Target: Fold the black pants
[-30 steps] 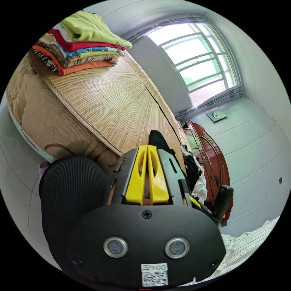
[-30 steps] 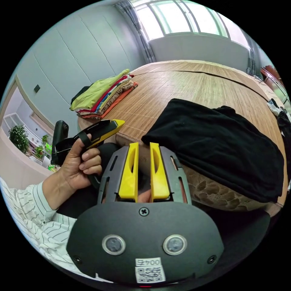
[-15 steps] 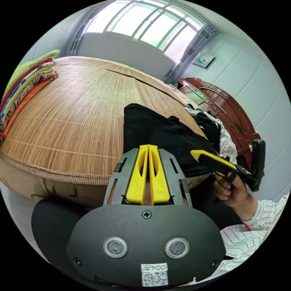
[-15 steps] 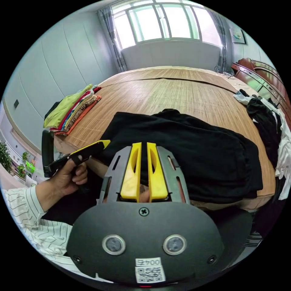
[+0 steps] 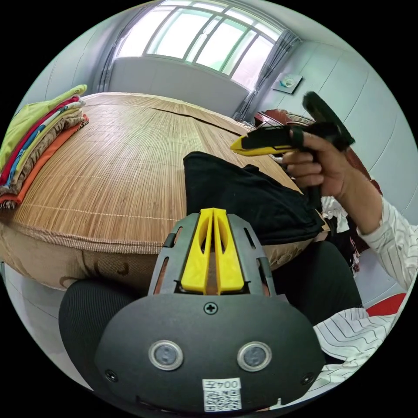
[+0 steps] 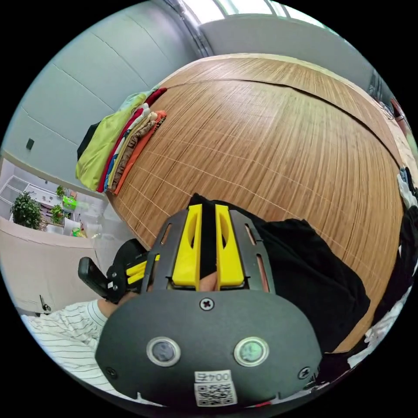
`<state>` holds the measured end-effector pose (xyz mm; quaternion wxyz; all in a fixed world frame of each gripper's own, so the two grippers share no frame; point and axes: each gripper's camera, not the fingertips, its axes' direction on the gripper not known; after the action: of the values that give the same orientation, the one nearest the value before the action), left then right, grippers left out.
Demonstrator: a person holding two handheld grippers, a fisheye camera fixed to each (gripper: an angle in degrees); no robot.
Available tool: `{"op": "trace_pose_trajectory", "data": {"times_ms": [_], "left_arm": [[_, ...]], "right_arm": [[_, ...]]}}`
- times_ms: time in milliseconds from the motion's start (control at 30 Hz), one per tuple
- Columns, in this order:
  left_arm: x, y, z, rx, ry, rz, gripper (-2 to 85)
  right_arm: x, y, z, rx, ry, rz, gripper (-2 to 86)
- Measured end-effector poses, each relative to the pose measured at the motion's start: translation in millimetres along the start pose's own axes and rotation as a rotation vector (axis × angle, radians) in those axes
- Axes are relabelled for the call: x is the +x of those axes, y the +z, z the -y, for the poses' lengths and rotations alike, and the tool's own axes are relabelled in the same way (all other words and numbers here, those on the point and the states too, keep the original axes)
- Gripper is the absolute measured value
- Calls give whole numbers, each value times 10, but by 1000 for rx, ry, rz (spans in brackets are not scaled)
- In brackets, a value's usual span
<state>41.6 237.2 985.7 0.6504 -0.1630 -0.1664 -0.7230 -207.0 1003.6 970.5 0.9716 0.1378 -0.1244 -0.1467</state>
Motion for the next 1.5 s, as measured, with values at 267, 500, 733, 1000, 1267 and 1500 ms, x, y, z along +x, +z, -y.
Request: {"op": "trace_pose_trajectory", "data": {"times_ms": [267,500,733,1000,1267,1500], "left_arm": [[-95,57,-7,11,-11,-28,7],[-209,62,61,10,-11,-37,6],[-375,38,198,5,-18,-46,6],[-887,-451,406,121,-195,-151,5],[-1440,-690,386,149,-415,-212,8],[-1611,-522,603,13,-450,-278,72]], "right_arm": [[-804,1036,1220,-460,-168,-229,76],[-801,1441,1288,-512,-155,-305,2],[-491,1028,1038,-222,-38,-205,-3],[-777,120,-717,118,-166,-104,52],[-1481,598,-1792,131,-418,-184,108],[-1236,583,-1807,105,-314,-258,28]]}}
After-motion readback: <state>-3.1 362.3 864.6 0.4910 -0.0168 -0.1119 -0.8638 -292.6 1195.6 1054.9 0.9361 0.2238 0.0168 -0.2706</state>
